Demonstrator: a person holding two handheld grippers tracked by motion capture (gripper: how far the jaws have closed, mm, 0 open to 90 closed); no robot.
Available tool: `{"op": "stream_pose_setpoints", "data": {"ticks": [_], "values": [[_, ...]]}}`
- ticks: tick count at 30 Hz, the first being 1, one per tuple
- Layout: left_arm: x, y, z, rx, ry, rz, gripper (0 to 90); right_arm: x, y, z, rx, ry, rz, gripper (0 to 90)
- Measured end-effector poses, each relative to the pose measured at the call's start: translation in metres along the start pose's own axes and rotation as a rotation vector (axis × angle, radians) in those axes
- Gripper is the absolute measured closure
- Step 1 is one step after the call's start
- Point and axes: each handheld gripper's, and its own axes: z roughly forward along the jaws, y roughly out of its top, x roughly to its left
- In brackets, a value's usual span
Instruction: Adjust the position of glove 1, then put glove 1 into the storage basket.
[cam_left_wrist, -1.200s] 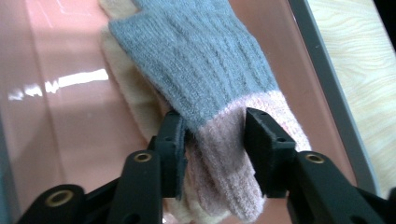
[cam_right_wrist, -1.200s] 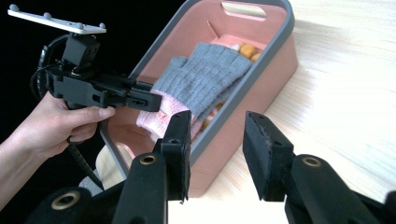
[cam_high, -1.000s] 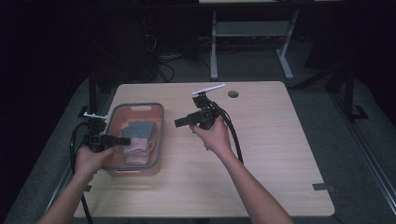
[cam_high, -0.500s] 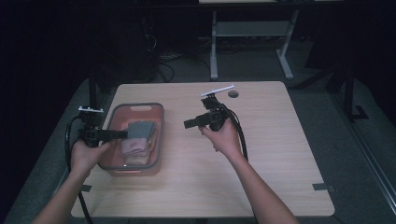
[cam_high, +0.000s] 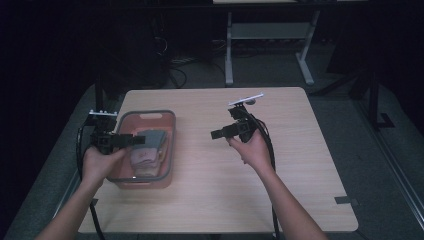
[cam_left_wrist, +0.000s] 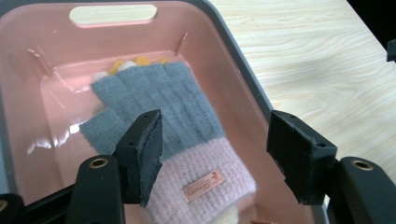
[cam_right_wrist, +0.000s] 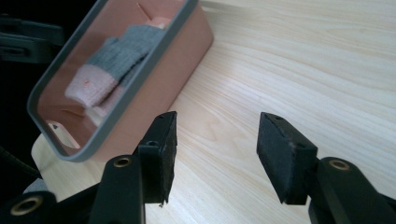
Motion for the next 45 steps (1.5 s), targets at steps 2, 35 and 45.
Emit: {"op": "stream_pose_setpoints", "data": {"ticks": [2,35,45], "values": [[-0.002,0.0,0.001,-0.004,-0.002,0.006,35.2,-0.002,-0.002,0.0,0.003,-0.008,-0.004,46.3],[-0.043,0.006,0.008,-0.046,-0.039,0.079,28.5,-0.024,-0.027,-0.025,0.007,-0.061,0.032,43.8],[-0.065,0.009,0.019,-0.031,-0.083,0.124,27.6,-0.039,-0.038,-0.034,0.002,-0.075,0.057,43.8]]}}
